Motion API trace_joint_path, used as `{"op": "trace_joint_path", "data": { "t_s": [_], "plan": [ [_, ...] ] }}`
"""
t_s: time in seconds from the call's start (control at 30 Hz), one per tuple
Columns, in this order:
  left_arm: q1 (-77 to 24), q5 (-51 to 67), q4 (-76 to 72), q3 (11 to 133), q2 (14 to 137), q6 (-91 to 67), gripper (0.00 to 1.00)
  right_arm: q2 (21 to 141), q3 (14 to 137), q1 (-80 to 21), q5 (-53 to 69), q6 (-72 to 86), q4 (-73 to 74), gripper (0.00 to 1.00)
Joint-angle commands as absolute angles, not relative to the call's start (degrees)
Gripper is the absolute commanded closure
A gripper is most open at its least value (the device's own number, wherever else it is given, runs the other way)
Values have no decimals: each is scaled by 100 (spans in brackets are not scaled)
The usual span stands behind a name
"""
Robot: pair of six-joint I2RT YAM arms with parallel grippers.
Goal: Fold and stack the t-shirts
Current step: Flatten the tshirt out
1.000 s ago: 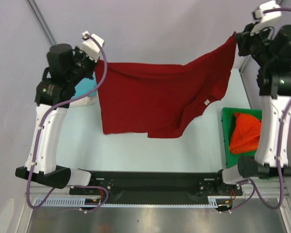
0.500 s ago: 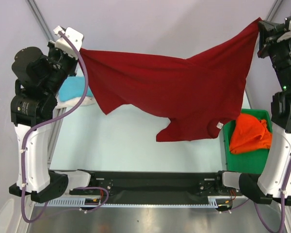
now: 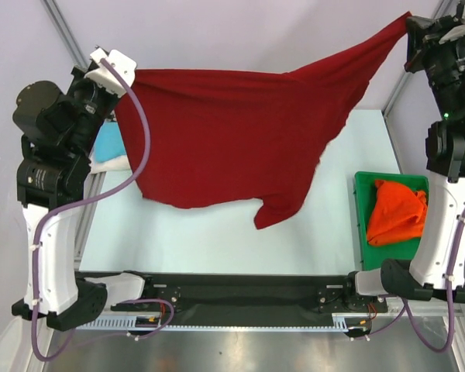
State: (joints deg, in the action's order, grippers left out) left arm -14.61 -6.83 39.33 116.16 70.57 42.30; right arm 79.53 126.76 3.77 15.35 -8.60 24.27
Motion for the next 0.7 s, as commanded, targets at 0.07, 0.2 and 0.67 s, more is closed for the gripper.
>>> {"op": "trace_joint_path", "data": {
  "t_s": [0.07, 0.2, 0.67],
  "plan": [
    [-1477, -739, 3120, 11619, 6540, 4579, 100, 7392, 13260, 404, 1266, -932, 2056, 100],
    [-1477, -589, 3199, 11987, 6425, 4413, 99, 7278, 13921, 404, 1362, -1002, 2443, 100],
    [-1477, -527, 3041, 12375, 5827, 4676, 100, 6600, 13940, 598, 1310, -1195, 2022, 100]
  ]
}}
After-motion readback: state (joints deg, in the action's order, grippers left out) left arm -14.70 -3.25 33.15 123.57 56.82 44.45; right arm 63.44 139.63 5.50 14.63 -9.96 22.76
